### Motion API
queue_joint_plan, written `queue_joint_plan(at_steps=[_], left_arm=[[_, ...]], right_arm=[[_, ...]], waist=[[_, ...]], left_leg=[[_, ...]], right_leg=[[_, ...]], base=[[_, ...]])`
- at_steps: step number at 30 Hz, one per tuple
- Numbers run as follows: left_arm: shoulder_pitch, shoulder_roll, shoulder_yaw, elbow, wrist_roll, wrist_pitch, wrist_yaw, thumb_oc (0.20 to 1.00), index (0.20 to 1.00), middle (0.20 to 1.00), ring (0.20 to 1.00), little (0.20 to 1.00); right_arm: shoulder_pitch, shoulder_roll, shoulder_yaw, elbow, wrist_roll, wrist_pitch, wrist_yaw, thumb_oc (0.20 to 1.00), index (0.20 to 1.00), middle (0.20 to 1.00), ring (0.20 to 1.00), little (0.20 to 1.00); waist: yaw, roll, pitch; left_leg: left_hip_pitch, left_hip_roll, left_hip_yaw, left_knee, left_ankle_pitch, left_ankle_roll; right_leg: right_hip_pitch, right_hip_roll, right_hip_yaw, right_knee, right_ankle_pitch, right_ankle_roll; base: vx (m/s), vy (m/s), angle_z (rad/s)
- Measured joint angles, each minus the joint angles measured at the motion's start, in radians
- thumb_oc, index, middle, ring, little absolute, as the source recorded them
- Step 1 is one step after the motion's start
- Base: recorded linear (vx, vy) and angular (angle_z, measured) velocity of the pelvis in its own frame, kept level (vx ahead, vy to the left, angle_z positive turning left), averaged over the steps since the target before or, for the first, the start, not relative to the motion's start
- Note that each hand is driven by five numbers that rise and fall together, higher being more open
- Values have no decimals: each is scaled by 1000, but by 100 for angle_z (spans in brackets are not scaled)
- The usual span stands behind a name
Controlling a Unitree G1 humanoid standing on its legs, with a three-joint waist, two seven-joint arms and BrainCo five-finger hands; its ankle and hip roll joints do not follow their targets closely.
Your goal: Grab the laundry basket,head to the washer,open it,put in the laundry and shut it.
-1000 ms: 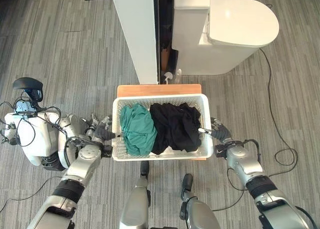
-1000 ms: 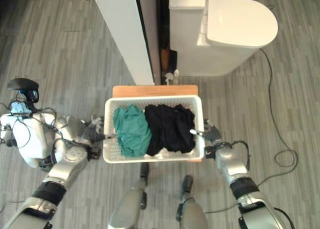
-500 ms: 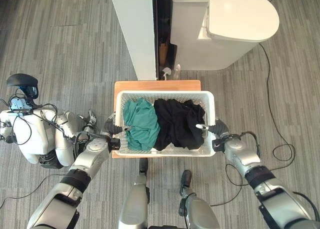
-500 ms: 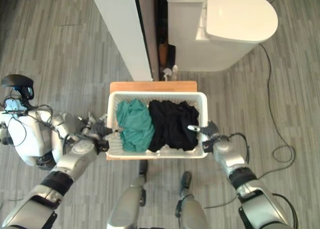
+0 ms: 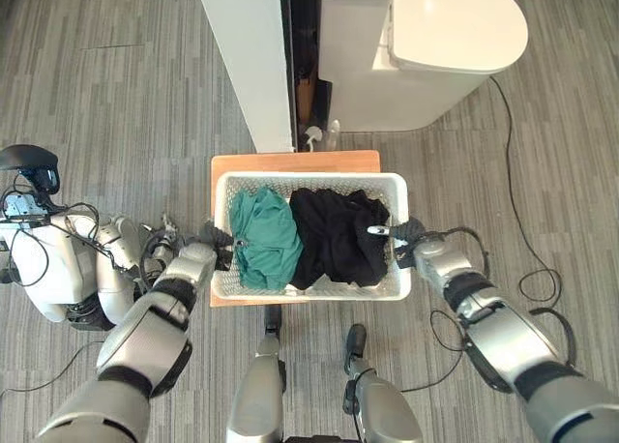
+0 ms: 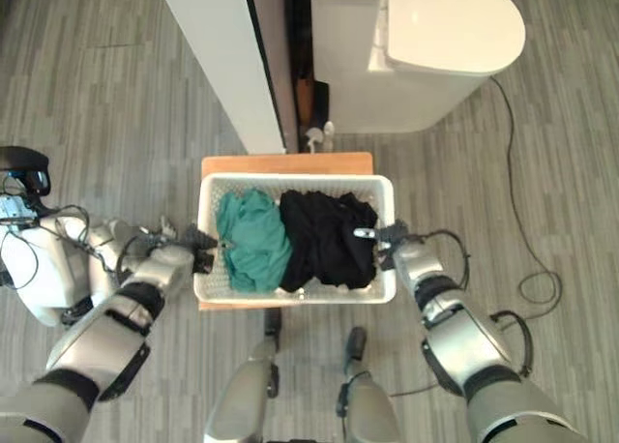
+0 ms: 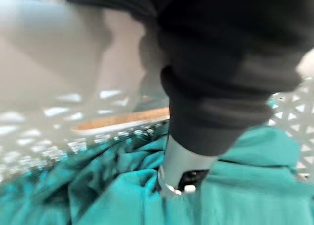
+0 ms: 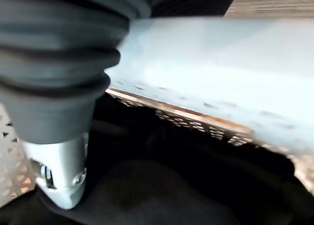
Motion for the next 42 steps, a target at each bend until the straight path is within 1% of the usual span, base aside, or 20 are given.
queue_joint_plan(at_steps=[7, 8, 9, 10, 11, 12, 15, 20, 23, 24, 25, 26, 27, 29, 32, 33, 35, 36, 38, 42], left_arm=[[-8, 5, -1, 2, 22, -13, 3, 1000, 1000, 1000, 1000, 1000], [-9, 5, -1, 2, 23, -13, 3, 906, 906, 906, 906, 906], [-10, 5, -1, 2, 27, -13, 3, 718, 718, 718, 718, 718], [-11, 5, -1, 3, 29, -13, 3, 564, 564, 564, 564, 564], [-13, 4, -3, 5, 31, -13, 3, 200, 200, 200, 200, 200], [-17, 2, -7, 12, 33, -13, 3, 200, 200, 200, 200, 200], [-30, -1, -40, 32, 46, -13, 3, 200, 200, 200, 200, 200], [-38, 4, -120, 43, 194, -11, 7, 200, 200, 200, 200, 200], [-9, 34, -146, -21, 240, -7, 7, 200, 200, 200, 200, 200], [15, 59, -143, -86, 267, 10, 7, 200, 200, 200, 200, 200], [63, 99, -140, -218, 280, 22, 6, 200, 200, 200, 200, 200], [91, 136, -134, -285, 318, 14, 1, 200, 200, 200, 200, 200], [113, 151, -116, -340, 328, 31, -2, 200, 200, 200, 200, 200], [233, 233, -72, -581, 349, 53, -22, 200, 200, 200, 200, 200], [342, 309, -32, -794, 396, 62, -49, 200, 200, 200, 200, 200], [375, 336, -25, -881, 434, 54, -62, 200, 200, 200, 200, 200], [369, 337, -21, -926, 477, 55, -83, 200, 200, 200, 200, 200], [360, 334, -22, -941, 500, 55, -104, 200, 200, 200, 200, 200], [345, 307, -20, -991, 462, 31, -156, 200, 200, 200, 200, 200], [337, 249, -25, -1004, 459, 31, -211, 200, 200, 200, 200, 200]], right_arm=[[-3, 6, 3, 8, 30, -31, -1, 1000, 1000, 1000, 1000, 1000], [-4, 6, 3, 9, 32, -31, -1, 1000, 1000, 1000, 1000, 1000], [-8, 6, 3, 14, 40, -32, -1, 1000, 1000, 1000, 1000, 1000], [-13, 8, 3, 22, 41, -32, -1, 922, 922, 922, 922, 922], [-23, 12, 8, 39, 41, -33, 0, 354, 354, 354, 354, 354], [-29, 15, 10, 51, 41, -34, 0, 200, 200, 200, 200, 200], [-42, 25, 11, 83, 40, -33, 1, 200, 200, 200, 200, 200], [-52, 21, 46, 102, 17, -30, -10, 200, 200, 200, 200, 200], [-27, 5, 51, 63, 8, -23, -25, 200, 200, 200, 200, 200], [-4, -21, 47, 11, -4, -5, -33, 200, 200, 200, 200, 200], [43, -44, 38, -73, -7, 8, -36, 200, 200, 200, 200, 200], [82, -72, 23, -107, -9, 5, -35, 200, 200, 200, 200, 200], [109, -82, 3, -157, -9, 19, -36, 200, 200, 200, 200, 200], [241, -151, -45, -367, -19, 38, -33, 200, 200, 200, 200, 200], [413, -233, -135, -612, -49, 55, -9, 200, 200, 200, 200, 200], [484, -265, -174, -694, -63, 52, 3, 200, 200, 200, 200, 200], [529, -291, -233, -749, -69, 54, 28, 200, 200, 200, 200, 200], [531, -307, -257, -750, -71, 54, 47, 200, 200, 200, 200, 200], [562, -346, -313, -754, -79, 56, 72, 200, 200, 200, 200, 200], [651, -392, -399, -793, -80, 56, 133, 200, 200, 200, 200, 200]], waist=[[-4, 0, 0], [-4, 0, 0], [-4, -1, 0], [-4, -1, 0], [-4, -1, 0], [-4, -1, 0], [-4, -3, -2], [-4, -4, -2], [-4, -5, -3], [-4, -6, -3], [-3, -6, -3], [-1, -6, -3], [0, -7, -3], [-2, -9, -2], [-5, -10, -2], [-7, -20, -19], [-10, -28, -44], [-26, -33, -63], [-33, -32, -84], [-56, -28, -99]], left_leg=[[-23, 5, 0, 17, 0, -1], [-23, 5, 0, 18, 0, -1], [-26, 4, 1, 19, 0, -1], [-26, 4, 2, 19, 0, -1], [-27, 3, 4, 19, 0, -1], [-27, 3, 4, 19, 0, -1], [-27, 3, 4, 22, 0, 0], [-27, 3, 4, 30, 0, 0], [-26, 4, 8, 31, 0, 0], [-25, 4, 13, 31, 0, 0], [-24, 4, 15, 30, 0, 0], [-16, 5, 16, 30, 0, 0], [-10, 6, 21, 28, 0, 0], [20, 6, 31, 23, -3, 5], [106, 8, 38, -3, -10, 8], [134, 8, 38, -11, -21, 6], [152, 9, 43, -16, -30, 7], [152, 12, 45, -16, -30, 6], [153, 13, 45, -14, -25, 10], [200, 17, 58, -17, -23, 4]], right_leg=[[-14, 0, 3, 0, 8, -4], [-15, 0, 3, 0, 9, -4], [-17, -1, 3, 0, 11, -4], [-18, -2, 4, 0, 11, -4], [-19, -3, 6, 0, 13, -4], [-20, -3, 6, 0, 13, -3], [-19, -3, 7, 0, 15, -3], [-20, -3, 9, 7, 16, -4], [-23, -4, 16, 12, 16, -4], [-24, -4, 22, 12, 17, -4], [-25, -4, 24, 12, 17, -4], [-19, -4, 26, 13, 17, -4], [-15, -3, 28, 13, 17, -4], [7, -5, 34, 12, 17, -4], [82, -4, 37, 4, 15, -3], [105, -7, 41, 0, 2, -2], [117, -4, 52, 0, -7, -2], [117, -2, 55, 0, -6, -4], [118, 0, 54, 0, -3, -5], [158, 3, 57, 0, -8, -7]], base=[[0, 0, 0], [0, 0, 0], [0, 0, 0], [-2, 19, -3], [-3, 15, -3], [0, 0, 0], [0, 0, 0], [0, 0, 0], [39, 2, -5], [86, -12, -8], [83, -18, -9], [89, -29, -8], [112, -34, -10], [189, -42, -12], [123, -49, -8], [108, -91, -6], [99, -102, -9], [87, -117, -6], [93, -173, -3], [1, -118, -7]])
